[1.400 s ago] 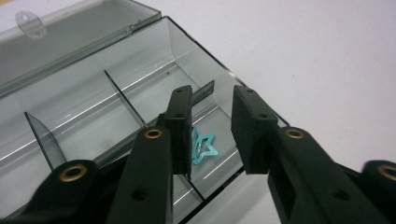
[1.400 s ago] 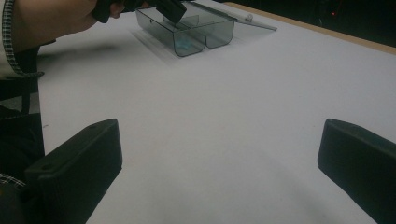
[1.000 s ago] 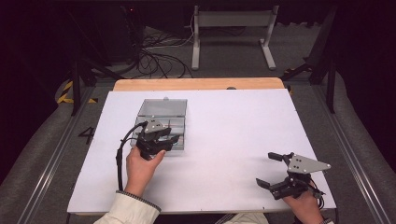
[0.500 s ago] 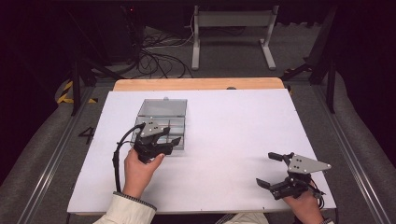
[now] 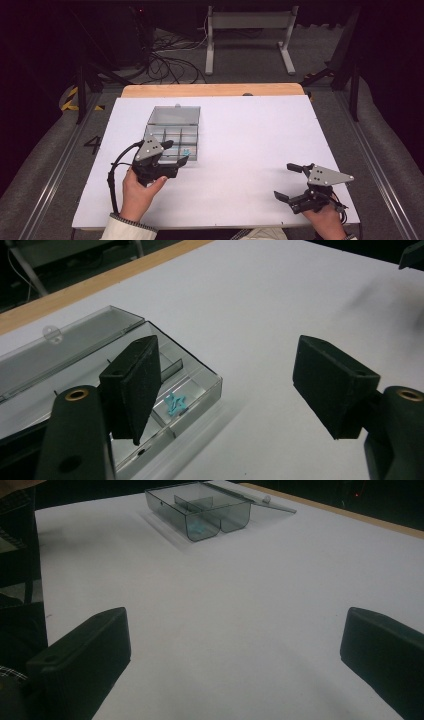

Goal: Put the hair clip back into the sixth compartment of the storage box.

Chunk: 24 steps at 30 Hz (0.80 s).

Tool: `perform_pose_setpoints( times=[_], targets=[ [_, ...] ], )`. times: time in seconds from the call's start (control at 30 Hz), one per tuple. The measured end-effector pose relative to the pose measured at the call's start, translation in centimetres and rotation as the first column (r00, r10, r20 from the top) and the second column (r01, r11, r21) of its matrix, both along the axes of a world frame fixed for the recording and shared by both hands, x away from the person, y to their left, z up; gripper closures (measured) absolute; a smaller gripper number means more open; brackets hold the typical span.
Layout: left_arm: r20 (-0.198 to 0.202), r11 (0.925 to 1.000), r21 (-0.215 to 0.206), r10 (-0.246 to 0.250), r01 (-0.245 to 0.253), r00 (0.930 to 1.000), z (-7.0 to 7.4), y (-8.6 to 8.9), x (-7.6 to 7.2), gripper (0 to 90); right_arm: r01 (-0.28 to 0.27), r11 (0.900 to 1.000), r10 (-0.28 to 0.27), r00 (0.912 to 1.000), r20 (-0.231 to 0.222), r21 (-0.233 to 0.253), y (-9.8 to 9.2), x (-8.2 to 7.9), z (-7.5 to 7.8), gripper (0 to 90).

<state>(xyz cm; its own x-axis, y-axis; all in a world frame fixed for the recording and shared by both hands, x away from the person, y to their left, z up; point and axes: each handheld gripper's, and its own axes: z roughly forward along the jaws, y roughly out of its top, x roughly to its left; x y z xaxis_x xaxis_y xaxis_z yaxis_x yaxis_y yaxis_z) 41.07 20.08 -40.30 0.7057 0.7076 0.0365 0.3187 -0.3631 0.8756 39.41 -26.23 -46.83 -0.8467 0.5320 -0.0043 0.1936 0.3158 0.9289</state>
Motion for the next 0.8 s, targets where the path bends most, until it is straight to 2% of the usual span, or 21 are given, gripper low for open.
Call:
perform_pose_setpoints(
  times=[0.07, 0.3, 0.4, 0.53, 0.73, 0.8],
  targets=[
    [-0.003, 0.9997, -0.021, -0.009, 0.009, 1.0, 0.1, 0.3, -0.4, 27.1, 0.001, 1.0, -0.001, 1.0, 0.0, 0.0, 0.0, 0.0, 0.0, 0.8],
    [0.024, 0.9991, -0.036, -0.022, 0.023, 0.9995, -0.2, 0.9, -1.6, 24.3, 0.001, 1.0, -0.001, 1.0, 0.0, 0.001, 0.0, 0.0, 0.0, 0.8],
    [0.026, 0.9983, -0.055, -0.02, 0.021, 0.9995, -0.5, 1.4, -2.0, 23.1, -0.001, 1.0, 0.001, 1.0, 0.003, 0.001, -0.1, 0.0, 0.0, 0.8],
    [0.037, 0.9978, -0.066, -0.001, 0.003, 0.9993, -0.8, 2.2, -2.6, 22.5, 0.001, 1.0, -0.001, 1.0, 0.004, 0.0, -0.1, 0.0, 0.1, 0.8],
    [0.07, 0.9974, -0.072, 0.003, 0.002, 0.9976, -1.4, 3.0, -3.7, 20.7, 0.0, 1.0, 0.0, 1.0, 0.005, 0.001, -0.1, -0.1, 0.1, 0.8],
    [0.092, 0.9978, -0.064, 0.026, -0.02, 0.9954, -1.6, 3.3, -4.1, 18.8, 0.0, 1.0, 0.0, 1.0, 0.005, 0.002, -0.1, -0.1, 0.1, 0.8]
  ],
)
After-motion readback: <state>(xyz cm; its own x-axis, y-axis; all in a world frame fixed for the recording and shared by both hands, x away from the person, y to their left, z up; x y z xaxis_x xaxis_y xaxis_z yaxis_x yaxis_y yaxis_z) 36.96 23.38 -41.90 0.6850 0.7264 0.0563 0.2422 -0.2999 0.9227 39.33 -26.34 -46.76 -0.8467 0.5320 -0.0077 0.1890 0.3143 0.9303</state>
